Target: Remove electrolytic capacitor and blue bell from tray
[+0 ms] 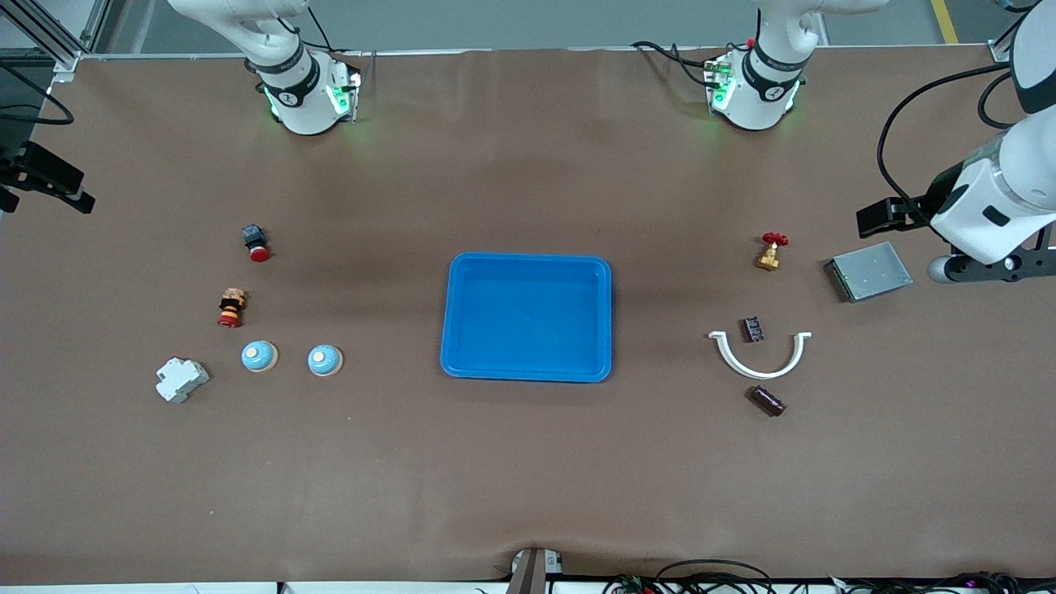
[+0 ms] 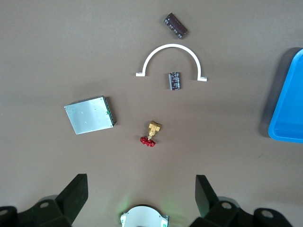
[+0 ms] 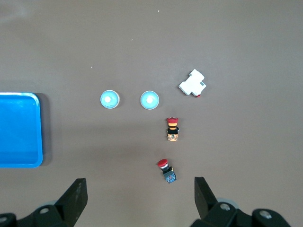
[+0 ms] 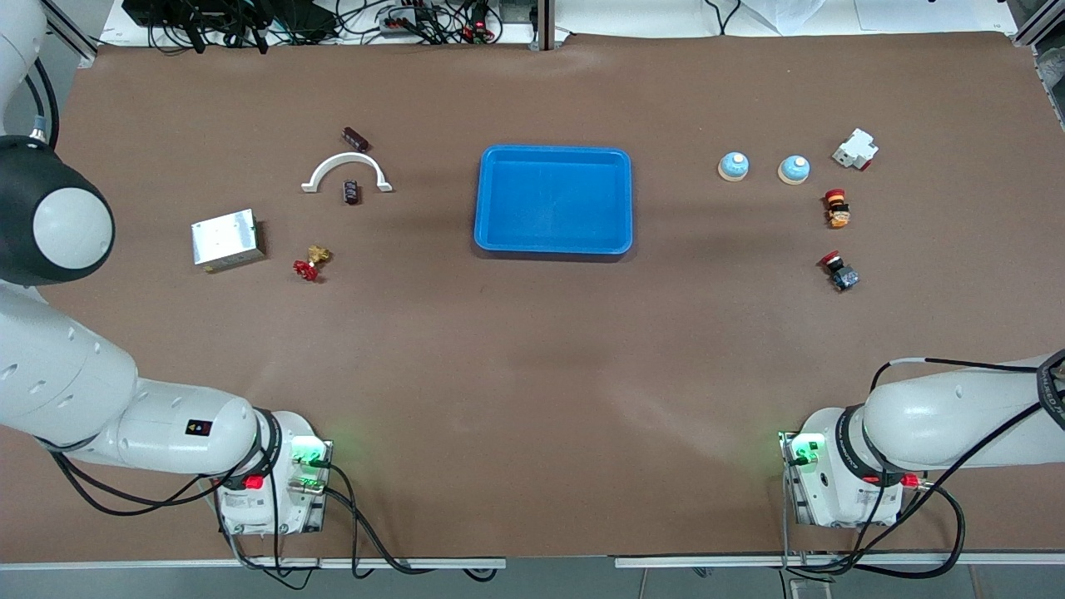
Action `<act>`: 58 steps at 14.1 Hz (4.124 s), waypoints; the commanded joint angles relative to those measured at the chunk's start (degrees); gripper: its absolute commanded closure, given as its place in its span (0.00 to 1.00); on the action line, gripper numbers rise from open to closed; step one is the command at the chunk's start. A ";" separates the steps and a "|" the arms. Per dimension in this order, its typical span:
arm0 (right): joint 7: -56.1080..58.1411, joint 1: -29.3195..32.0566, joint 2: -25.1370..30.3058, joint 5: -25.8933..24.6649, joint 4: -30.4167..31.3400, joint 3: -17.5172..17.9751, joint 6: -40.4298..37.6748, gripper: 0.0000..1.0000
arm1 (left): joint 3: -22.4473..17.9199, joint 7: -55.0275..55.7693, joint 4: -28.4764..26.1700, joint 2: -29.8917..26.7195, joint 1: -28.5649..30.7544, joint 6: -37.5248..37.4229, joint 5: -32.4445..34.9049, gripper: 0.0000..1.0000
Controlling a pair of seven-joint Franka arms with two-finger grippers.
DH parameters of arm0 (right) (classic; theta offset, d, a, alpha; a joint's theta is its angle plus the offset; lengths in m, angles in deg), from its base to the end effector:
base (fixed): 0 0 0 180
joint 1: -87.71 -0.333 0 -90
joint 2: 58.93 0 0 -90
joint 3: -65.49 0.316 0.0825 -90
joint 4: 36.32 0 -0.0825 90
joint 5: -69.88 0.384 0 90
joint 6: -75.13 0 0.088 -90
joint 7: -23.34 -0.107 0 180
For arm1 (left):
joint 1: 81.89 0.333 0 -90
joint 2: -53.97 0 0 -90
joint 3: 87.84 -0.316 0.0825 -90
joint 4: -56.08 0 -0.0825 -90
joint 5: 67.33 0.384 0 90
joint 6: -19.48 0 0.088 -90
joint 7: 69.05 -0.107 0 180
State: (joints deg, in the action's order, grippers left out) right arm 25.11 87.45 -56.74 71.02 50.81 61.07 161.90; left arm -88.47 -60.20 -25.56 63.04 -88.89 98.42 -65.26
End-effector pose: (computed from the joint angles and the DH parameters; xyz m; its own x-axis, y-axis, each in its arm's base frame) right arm 0.5357 -0.0377 0.6638 0.9986 -0.0406 0.0325 -0.0399 -0.9990 -0.0218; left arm 0.5774 -0.0606 0.5872 0.9793 0.0525 -0.1956 0.0397 -0.9968 -0.0688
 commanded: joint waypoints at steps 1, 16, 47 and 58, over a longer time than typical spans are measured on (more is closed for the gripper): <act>-0.10 0.08 1.16 -0.79 0.59 0.03 -0.82 0.00 | -0.25 -0.76 0.08 -0.01 0.23 0.86 -1.28 0.00; -0.54 -0.27 1.07 0.00 0.76 0.20 -2.40 0.00 | 5.64 -0.85 0.08 -0.45 5.60 1.13 -1.37 0.00; -0.45 -0.09 1.07 2.20 1.55 0.20 -1.88 0.00 | 5.64 -4.99 -16.61 -13.45 6.04 16.94 -3.39 0.00; -0.45 -0.36 0.98 2.20 1.47 0.29 -0.73 0.00 | 5.82 -4.36 -15.74 -12.67 6.12 16.95 -3.30 0.00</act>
State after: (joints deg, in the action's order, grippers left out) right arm 25.10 87.11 -56.74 72.42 51.36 61.27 160.43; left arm -82.97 -65.18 -39.94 51.70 -83.26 114.41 -67.41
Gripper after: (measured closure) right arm 0.000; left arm 0.000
